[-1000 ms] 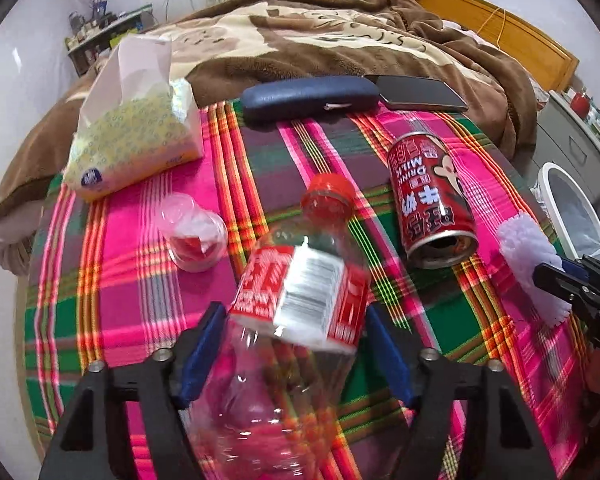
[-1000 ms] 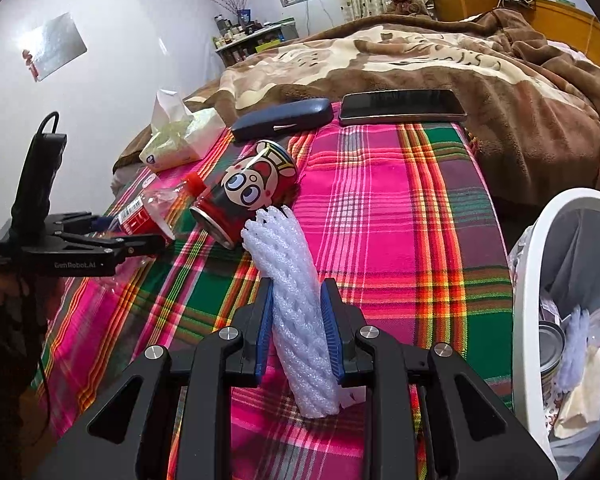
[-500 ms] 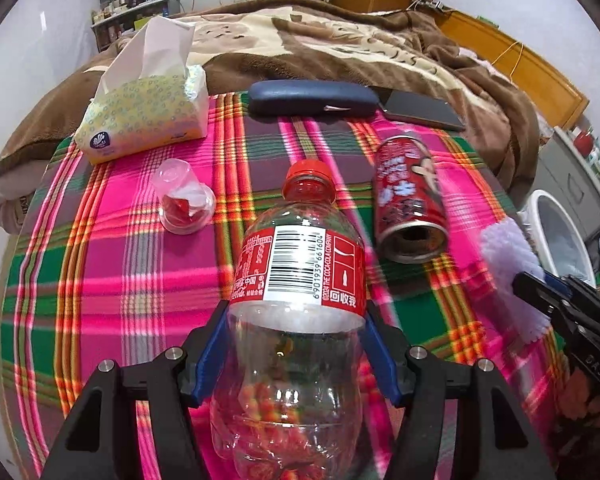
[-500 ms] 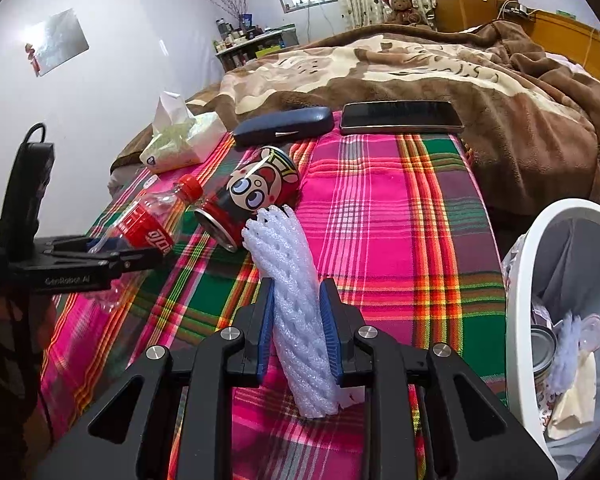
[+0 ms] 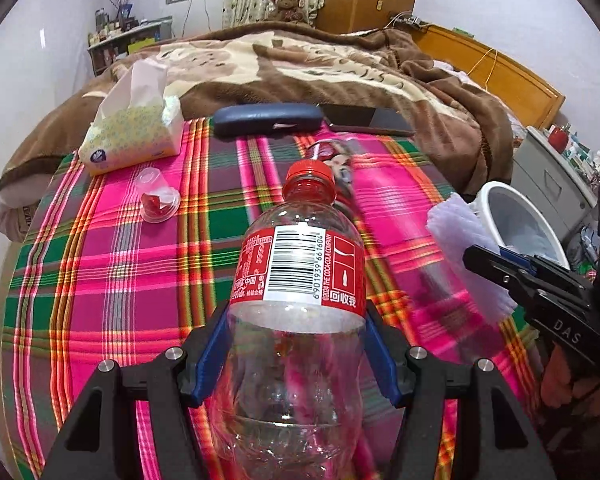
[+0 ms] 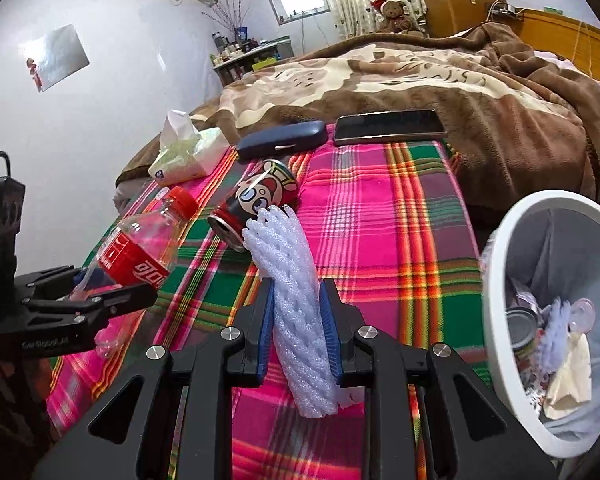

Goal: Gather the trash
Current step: 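Carry the bottle and foam sleeve over the white trash bin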

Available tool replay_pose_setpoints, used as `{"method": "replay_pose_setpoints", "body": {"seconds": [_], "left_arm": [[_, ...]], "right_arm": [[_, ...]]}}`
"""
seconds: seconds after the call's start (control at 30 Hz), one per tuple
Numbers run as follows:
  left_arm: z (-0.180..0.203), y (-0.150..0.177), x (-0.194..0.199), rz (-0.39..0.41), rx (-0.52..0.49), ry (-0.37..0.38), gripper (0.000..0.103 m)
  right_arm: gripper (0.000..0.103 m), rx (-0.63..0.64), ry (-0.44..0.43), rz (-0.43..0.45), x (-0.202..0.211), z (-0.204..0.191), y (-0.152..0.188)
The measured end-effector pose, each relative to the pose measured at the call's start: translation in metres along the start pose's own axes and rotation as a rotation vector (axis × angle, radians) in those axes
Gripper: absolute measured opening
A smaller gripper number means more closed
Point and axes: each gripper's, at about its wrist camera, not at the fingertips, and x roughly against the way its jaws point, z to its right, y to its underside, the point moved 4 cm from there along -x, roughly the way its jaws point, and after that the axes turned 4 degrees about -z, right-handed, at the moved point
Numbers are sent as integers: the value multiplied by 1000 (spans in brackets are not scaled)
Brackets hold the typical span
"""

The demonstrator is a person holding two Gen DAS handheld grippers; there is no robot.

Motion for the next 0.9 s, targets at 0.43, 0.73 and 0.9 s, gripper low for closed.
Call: {"method": "replay_pose_setpoints", "body": {"seconds": [0.43,0.73,0.9], "left_arm": [[71,5,29,72,-81,43,63],[126,-1,33,98,-135,105,63],[162,-9,28,111,-169,121,63]], "right_arm": [[24,-58,47,79,45,29,5],[24,-115,118,133,78,65,9],[24,-164,165,161,95,93,12]]}}
